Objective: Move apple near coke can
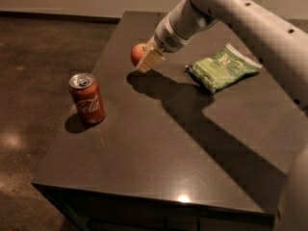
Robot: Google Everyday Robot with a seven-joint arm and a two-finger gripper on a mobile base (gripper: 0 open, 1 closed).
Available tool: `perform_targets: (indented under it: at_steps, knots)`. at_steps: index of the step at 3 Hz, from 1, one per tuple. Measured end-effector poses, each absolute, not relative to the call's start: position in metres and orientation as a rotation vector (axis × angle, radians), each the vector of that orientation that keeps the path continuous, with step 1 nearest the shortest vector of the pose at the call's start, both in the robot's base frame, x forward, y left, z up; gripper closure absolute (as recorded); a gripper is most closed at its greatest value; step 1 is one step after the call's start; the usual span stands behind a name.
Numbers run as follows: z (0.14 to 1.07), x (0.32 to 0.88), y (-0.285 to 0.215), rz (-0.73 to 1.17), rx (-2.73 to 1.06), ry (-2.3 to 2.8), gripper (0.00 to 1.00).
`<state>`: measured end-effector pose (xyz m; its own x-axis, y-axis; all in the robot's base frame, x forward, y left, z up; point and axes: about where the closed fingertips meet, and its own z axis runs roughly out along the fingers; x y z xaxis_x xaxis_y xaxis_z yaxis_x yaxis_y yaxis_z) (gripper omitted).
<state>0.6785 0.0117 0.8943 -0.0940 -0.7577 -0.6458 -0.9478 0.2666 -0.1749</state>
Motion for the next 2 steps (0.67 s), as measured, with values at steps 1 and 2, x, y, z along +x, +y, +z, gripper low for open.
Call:
perform_targets:
  at_steps: [1,2]
  knots:
    - [0.894,0.627,0.018,0.394,-1.705,1.777,1.00]
    - [0.882,0.586,0.035,0.418,-1.850,1.676,1.00]
